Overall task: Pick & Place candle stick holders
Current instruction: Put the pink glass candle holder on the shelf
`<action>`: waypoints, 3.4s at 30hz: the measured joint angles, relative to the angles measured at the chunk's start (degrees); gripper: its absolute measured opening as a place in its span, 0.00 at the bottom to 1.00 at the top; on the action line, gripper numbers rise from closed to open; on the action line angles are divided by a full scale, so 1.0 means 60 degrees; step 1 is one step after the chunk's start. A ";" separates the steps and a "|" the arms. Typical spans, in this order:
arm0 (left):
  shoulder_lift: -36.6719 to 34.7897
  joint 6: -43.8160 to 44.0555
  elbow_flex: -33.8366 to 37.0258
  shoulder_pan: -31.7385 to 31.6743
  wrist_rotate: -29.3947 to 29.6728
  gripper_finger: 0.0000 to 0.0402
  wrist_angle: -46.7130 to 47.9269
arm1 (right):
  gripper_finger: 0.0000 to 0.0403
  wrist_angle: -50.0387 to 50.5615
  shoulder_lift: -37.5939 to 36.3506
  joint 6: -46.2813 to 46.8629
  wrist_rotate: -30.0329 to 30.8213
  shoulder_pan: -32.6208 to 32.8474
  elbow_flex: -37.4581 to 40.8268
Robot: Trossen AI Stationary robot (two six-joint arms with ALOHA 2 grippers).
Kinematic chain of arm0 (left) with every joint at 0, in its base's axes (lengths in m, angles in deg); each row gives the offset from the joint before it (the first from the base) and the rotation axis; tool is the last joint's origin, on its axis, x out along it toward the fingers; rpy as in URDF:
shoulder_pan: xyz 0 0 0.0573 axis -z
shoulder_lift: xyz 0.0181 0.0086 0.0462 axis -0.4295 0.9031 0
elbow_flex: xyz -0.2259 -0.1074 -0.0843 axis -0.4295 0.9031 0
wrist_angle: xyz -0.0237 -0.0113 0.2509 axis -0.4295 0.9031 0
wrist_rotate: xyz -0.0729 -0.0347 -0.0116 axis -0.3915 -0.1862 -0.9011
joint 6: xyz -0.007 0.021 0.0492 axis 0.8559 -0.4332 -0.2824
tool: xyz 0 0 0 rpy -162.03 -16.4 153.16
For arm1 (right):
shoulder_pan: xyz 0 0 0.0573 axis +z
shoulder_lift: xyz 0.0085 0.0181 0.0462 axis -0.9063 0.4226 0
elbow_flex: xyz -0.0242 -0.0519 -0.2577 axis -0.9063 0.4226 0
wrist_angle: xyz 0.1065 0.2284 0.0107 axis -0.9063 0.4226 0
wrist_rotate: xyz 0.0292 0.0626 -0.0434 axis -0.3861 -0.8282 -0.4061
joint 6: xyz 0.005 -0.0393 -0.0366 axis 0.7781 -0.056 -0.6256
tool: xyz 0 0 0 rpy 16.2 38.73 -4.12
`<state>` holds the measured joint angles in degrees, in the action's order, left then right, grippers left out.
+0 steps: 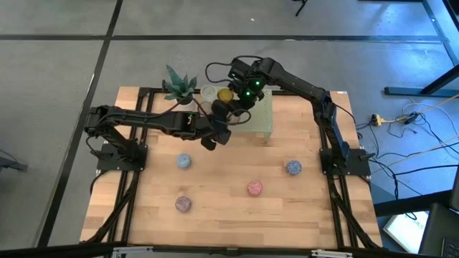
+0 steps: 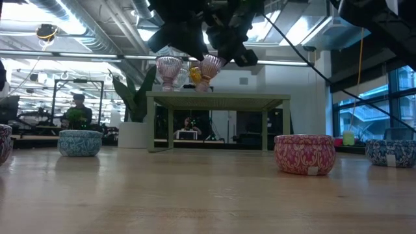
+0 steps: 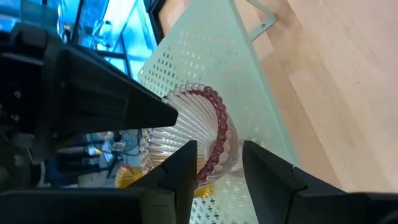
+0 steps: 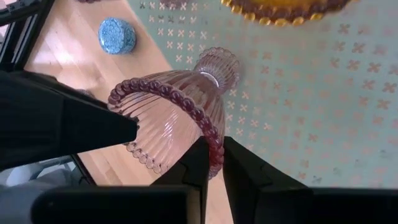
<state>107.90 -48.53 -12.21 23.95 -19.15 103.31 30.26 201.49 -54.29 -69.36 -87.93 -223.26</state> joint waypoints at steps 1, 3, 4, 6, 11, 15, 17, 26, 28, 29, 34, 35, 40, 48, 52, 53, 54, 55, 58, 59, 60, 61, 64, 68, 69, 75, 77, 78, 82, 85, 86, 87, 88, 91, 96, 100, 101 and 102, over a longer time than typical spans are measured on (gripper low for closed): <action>0.0000 -0.0098 0.0000 0.0002 -0.0027 0.29 -0.0028 | 0.11 0.0024 0.0000 -0.0005 -0.0028 0.0022 0.0000; 0.0000 -0.0249 0.0001 -0.0002 -0.0060 0.27 -0.0084 | 0.10 0.0025 0.0000 -0.0148 -0.0026 0.0034 0.0000; 0.0000 -0.0297 -0.0002 -0.0002 -0.0085 0.25 -0.0108 | 0.09 0.0025 0.0000 -0.0252 -0.0027 0.0034 0.0000; -0.0004 -0.0313 -0.0002 -0.0002 -0.0166 0.22 -0.0125 | 0.08 0.0025 0.0000 -0.0394 -0.0026 0.0038 0.0000; -0.0015 -0.0610 -0.0005 -0.0002 -0.0246 0.14 -0.0131 | 0.09 0.0014 0.0000 -0.0506 -0.0033 0.0038 0.0000; -0.0015 -0.0896 -0.0005 -0.0020 -0.0286 0.10 -0.0107 | 0.10 -0.0003 -0.0011 -0.0718 -0.0066 0.0034 -0.0003; -0.0015 -0.0900 -0.0005 -0.0020 -0.0286 0.09 -0.0106 | 0.10 -0.0008 -0.0011 -0.0762 -0.0066 0.0034 -0.0004; -0.0015 -0.1119 -0.0005 -0.0009 -0.0279 0.08 -0.0086 | 0.12 0.0015 -0.0011 -0.0992 -0.0105 0.0034 -0.0004; -0.0011 -0.1144 -0.0002 -0.0009 -0.0279 0.08 -0.0036 | 0.14 0.0019 -0.0011 -0.1029 -0.0142 0.0034 -0.0004; -0.0011 -0.1144 -0.0002 -0.0009 -0.0279 0.08 -0.0036 | 0.15 0.0028 -0.0011 -0.1040 -0.0143 0.0034 -0.0004; -0.0007 -0.1144 0.0009 0.0000 -0.0213 0.08 -0.0029 | 0.20 0.0061 -0.0011 -0.1093 -0.0280 0.0035 -0.0004; -0.0007 -0.1144 0.0009 0.0003 -0.0213 0.07 -0.0029 | 0.20 0.0059 -0.0011 -0.1174 -0.0288 0.0034 -0.0004; -0.0007 -0.1140 0.0009 0.0020 -0.0176 0.07 -0.0029 | 0.20 0.0058 -0.0011 -0.1229 -0.0288 0.0038 -0.0004; -0.0004 -0.1134 0.0009 0.0075 0.0031 0.07 0.0007 | 0.21 0.0035 -0.0011 -0.1555 -0.0354 0.0038 -0.0004; -0.0004 -0.1133 0.0009 0.0080 0.0037 0.08 0.0011 | 0.21 0.0032 -0.0011 -0.1819 -0.0400 0.0035 -0.0004; -0.0004 -0.1129 0.0009 0.0096 0.0035 0.08 0.0011 | 0.21 0.0031 -0.0011 -0.1915 -0.0409 0.0034 -0.0004; -0.0004 -0.1111 0.0009 0.0122 0.0038 0.08 0.0011 | 0.21 0.0028 -0.0011 -0.1999 -0.0418 0.0034 -0.0004; -0.0004 -0.1107 0.0009 0.0136 0.0039 0.08 0.0011 | 0.21 0.0031 -0.0011 -0.2029 -0.0427 0.0037 -0.0004; -0.0004 -0.1106 0.0009 0.0138 0.0035 0.08 0.0011 | 0.21 0.0027 -0.0011 -0.2244 -0.0427 0.0040 -0.0004; -0.0004 -0.1107 0.0009 0.0137 0.0035 0.08 0.0009 | 0.21 0.0022 -0.0011 -0.2290 -0.0427 0.0037 -0.0004; -0.0004 -0.1107 0.0009 0.0137 0.0037 0.08 0.0007 | 0.21 0.0021 -0.0011 -0.2302 -0.0427 0.0034 -0.0004; -0.0004 -0.1107 0.0009 0.0137 0.0035 0.08 0.0007 | 0.21 0.0022 -0.0011 -0.2324 -0.0423 0.0035 -0.0004; -0.0004 -0.1104 0.0009 0.0137 0.0035 0.08 0.0007 | 0.21 0.0022 -0.0011 -0.2456 -0.0423 0.0038 -0.0004; -0.0004 -0.0948 0.0009 0.0133 0.0049 0.08 0.0004 | 0.21 -0.0118 -0.0011 -0.3011 -0.0007 0.0045 -0.0004; -0.0004 -0.0913 0.0009 0.0127 0.0049 0.08 0.0004 | 0.21 -0.0125 -0.0011 -0.3144 0.0134 0.0053 -0.0004; -0.0004 -0.0841 0.0009 0.0126 0.0112 0.08 0.0047 | 0.21 -0.0653 -0.0011 -0.3251 0.0302 0.0045 -0.0004; -0.0004 -0.0838 0.0009 0.0126 0.0141 0.08 0.0048 | 0.21 -0.0779 -0.0011 -0.3012 0.0308 0.0045 -0.0004; -0.0004 -0.0838 0.0009 0.0126 0.0165 0.08 0.0054 | 0.21 -0.0800 -0.0011 -0.2999 0.0325 0.0045 -0.0004; -0.0004 -0.0845 0.0009 0.0126 0.0209 0.08 0.0055 | 0.21 -0.0642 -0.0011 -0.3240 0.0331 0.0049 -0.0004; -0.0004 -0.0849 0.0009 0.0123 0.0209 0.08 0.0058 | 0.21 -0.0620 -0.0011 -0.3255 0.0283 0.0053 -0.0004; -0.0004 -0.0853 0.0009 0.0122 0.0210 0.08 0.0058 | 0.21 -0.0624 -0.0011 -0.3262 0.0233 0.0053 -0.0004; -0.0004 -0.0860 0.0009 0.0122 0.0217 0.08 0.0058 | 0.21 -0.0620 -0.0011 -0.3285 0.0215 0.0053 -0.0004; -0.0004 -0.0860 0.0009 0.0122 0.0219 0.08 0.0058 | 0.21 -0.0620 -0.0011 -0.3301 0.0212 0.0053 -0.0004; -0.0004 -0.0872 0.0009 0.0126 0.0304 0.08 0.0058 | 0.21 -0.0537 -0.0011 -0.3547 0.0185 0.0061 -0.0004; -0.0004 -0.0896 0.0009 0.0126 0.0521 0.08 0.0061 | 0.29 -0.0331 -0.0011 -0.4036 0.0232 0.0163 -0.0004; -0.0004 -0.0892 0.0009 0.0126 0.0549 0.08 0.0055 | 0.38 -0.0384 -0.0011 -0.4074 0.0557 0.0299 -0.0004; -0.0004 -0.0892 0.0009 0.0126 0.0552 0.08 0.0055 | 0.40 -0.0369 -0.0011 -0.4070 0.0553 0.0304 -0.0004; -0.0004 -0.0892 0.0009 0.0126 0.0552 0.07 0.0055 | 0.42 -0.0369 -0.0011 -0.4053 0.0550 0.0304 -0.0004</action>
<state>107.88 -53.88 -12.16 24.70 -15.84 103.64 28.05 201.42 -78.61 -66.06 -86.11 -223.29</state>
